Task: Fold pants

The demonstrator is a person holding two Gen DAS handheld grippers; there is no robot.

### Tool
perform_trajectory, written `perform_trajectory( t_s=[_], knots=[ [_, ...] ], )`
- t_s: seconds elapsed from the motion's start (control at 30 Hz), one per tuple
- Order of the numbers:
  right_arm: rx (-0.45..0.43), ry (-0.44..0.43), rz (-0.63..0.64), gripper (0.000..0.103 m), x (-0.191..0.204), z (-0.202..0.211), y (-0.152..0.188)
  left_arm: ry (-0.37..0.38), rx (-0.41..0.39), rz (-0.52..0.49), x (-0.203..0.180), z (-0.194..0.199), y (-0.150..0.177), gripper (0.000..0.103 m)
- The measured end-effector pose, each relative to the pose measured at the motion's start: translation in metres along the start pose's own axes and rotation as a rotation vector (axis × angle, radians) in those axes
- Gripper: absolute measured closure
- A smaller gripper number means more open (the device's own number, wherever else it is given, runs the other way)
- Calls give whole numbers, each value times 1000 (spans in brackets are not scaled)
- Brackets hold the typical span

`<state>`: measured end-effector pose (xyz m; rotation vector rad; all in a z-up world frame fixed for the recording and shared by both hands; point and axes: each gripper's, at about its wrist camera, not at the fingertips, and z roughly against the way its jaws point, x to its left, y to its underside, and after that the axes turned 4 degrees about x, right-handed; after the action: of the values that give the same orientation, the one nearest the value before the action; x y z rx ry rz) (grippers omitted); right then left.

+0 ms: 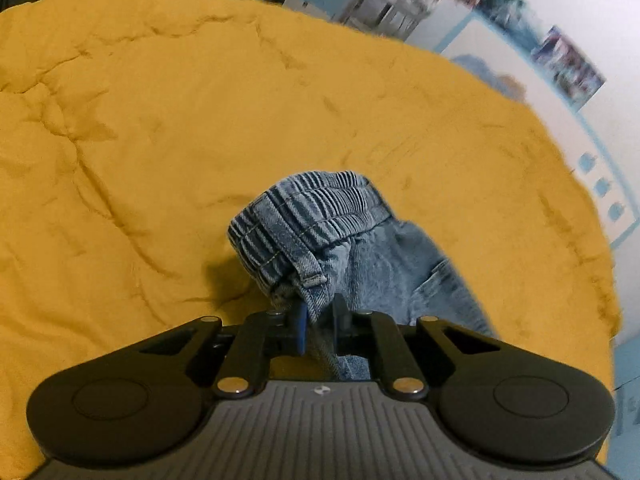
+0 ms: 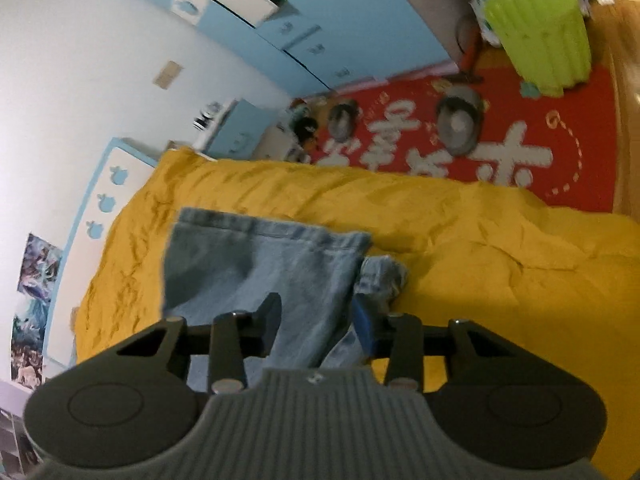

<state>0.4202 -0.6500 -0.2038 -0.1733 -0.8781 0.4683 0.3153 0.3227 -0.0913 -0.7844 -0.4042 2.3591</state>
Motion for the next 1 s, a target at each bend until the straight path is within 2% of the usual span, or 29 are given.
perform_trajectory(
  t_s=[0.07,0.13,0.17,0.2,0.27,0.4,0.43,0.5,0.53,0.6,0.7,0.83,0.9,0.93,0.97,1.0],
  knots=[
    [10,24,-36,75,-6,-13,-3,-30,11,-4,4,-8,5,91],
    [8,0,-111,82,-15,-22,-5,-43,16,2,7,-14,9,91],
    [3,-17,-140,100,-17,-24,-6,-46,21,7,9,-15,10,91],
    [-3,-50,-156,103,-17,-24,-10,-45,23,6,10,-15,11,91],
    [-27,-60,-117,103,-5,-14,-14,-46,27,0,10,-12,10,91],
    [-111,-169,43,103,33,30,-26,-61,35,-10,3,-12,4,91],
    [-128,-147,91,103,39,38,-26,-64,39,-8,3,-13,3,91],
    [-93,-16,153,103,36,30,-25,-62,45,4,6,-15,2,91],
    [-55,38,106,103,23,21,-25,-60,45,7,7,-15,3,91],
    [-31,61,36,103,2,11,-21,-65,46,-9,6,-15,4,91],
    [-40,83,67,103,-3,5,-17,-69,56,-5,5,-17,1,91],
    [-14,68,21,103,-8,2,-14,-65,71,10,8,-22,1,91],
    [-7,46,-11,90,-11,8,-13,-48,72,3,10,-21,2,91],
    [2,34,-27,71,-15,13,-12,-36,73,6,12,-21,2,91],
    [5,12,-47,60,-21,18,-6,-25,74,16,15,-21,2,91],
    [0,-7,-72,61,-26,22,-4,-11,78,35,18,-22,2,91]
  ],
)
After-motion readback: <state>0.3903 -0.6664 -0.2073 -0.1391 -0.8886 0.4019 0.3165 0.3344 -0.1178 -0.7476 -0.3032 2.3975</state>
